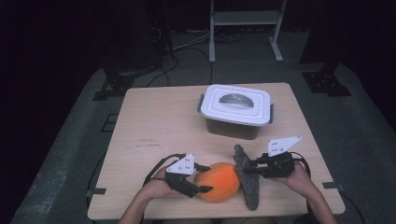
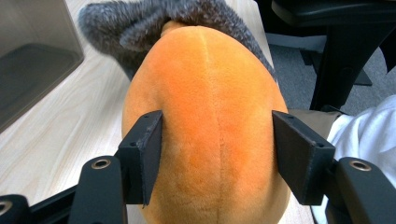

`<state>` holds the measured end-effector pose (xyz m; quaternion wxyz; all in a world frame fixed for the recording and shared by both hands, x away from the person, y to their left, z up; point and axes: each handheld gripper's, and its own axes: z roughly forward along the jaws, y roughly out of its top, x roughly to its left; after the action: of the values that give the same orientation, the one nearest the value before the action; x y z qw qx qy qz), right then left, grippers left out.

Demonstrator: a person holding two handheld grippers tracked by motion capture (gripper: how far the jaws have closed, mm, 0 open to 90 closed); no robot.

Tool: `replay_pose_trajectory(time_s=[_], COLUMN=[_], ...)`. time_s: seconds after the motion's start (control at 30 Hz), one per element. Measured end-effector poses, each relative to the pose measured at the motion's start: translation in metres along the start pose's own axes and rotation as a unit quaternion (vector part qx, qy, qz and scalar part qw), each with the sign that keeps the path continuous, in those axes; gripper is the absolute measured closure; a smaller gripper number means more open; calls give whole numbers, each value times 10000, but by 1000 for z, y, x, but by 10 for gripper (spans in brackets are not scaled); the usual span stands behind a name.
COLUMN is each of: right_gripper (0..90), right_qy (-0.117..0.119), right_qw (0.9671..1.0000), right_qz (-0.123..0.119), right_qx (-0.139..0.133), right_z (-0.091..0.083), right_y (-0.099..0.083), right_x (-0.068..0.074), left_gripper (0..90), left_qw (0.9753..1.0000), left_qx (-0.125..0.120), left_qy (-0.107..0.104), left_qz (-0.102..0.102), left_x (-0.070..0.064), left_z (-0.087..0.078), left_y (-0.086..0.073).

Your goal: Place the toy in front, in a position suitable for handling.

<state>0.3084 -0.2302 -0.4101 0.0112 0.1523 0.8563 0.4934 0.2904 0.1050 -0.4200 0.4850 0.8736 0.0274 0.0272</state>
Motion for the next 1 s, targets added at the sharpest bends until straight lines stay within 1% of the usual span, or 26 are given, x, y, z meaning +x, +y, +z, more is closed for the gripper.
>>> replay_pose_trajectory(time_s=[0.03, 0.07, 0.1, 0.17, 0.2, 0.27, 0.33, 0.37, 0.43, 0.5, 0.53, 0.6, 0.63, 0.73, 0.83, 0.87, 0.9, 0.97, 1.0], right_gripper=[748, 748, 748, 748, 749, 749, 750, 749, 750, 751, 751, 750, 750, 750, 750, 750, 750, 750, 750], right_qy=[-7, 35, 71, 60, 55, 50, -65, -96, -154, -157, -155, -122, -114, -44, -26, -19, -35, -31, -52], right_qw=[10000, 9998, 9997, 9997, 9998, 9999, 9999, 9998, 9997, 9993, 9990, 9988, 9988, 9993, 9997, 9997, 9998, 9998, 9998], right_qz=[-45, -111, -144, -225, -199, -128, -95, -114, -195, -312, -381, -474, -467, -357, -254, -231, -209, -177, -193], right_qx=[-56, -154, -177, -19, 24, 30, 116, 107, -1, -144, -156, -51, -9, 38, 30, 34, 45, 51, 48], right_z=[0, 0, 2, 8, 10, 10, 7, 5, 2, 2, 3, 8, 10, 15, 12, 12, 11, 9, 8], right_y=[3, 7, 10, 12, 11, 8, 5, 5, 10, 18, 22, 25, 24, 17, 13, 12, 10, 9, 9], right_x=[1, 4, 6, 9, 8, 5, 3, 3, 7, 12, 15, 18, 18, 14, 10, 9, 8, 7, 8], left_gripper=[372, 372, 371, 370, 373, 394, 403, 405, 408, 411, 411, 410, 407, 349, 232, 197, 171, 163, 197], left_qw=[10000, 10000, 10000, 10000, 10000, 9999, 9999, 9999, 9998, 9997, 9997, 9998, 9998, 9998, 9997, 9996, 9995, 9988, 9991], left_qx=[-19, -27, -22, -10, -29, -84, -102, -113, -135, -151, -152, -139, -126, -135, -121, -57, -14, -53, -26], left_qy=[-9, -9, 3, 38, 79, 127, 130, 113, 151, 180, 177, 158, 151, 135, 122, 159, 144, 85, 77], left_qz=[-7, -4, 0, -2, 13, -25, -32, -23, 20, 31, 38, 29, 28, -26, -165, -220, -295, -472, -411], left_x=[0, 0, -1, -1, -1, 0, 0, 0, -1, -2, -2, -2, -2, -2, 0, 1, 2, 5, 5], left_z=[1, 1, 1, 1, 0, -1, -1, -1, -1, 0, 0, 0, 1, 2, 3, 4, 5, 6, 5], left_y=[0, 0, 1, 1, 1, 2, 4, 4, 5, 7, 7, 6, 6, 5, 6, 4, 3, -1, -1])
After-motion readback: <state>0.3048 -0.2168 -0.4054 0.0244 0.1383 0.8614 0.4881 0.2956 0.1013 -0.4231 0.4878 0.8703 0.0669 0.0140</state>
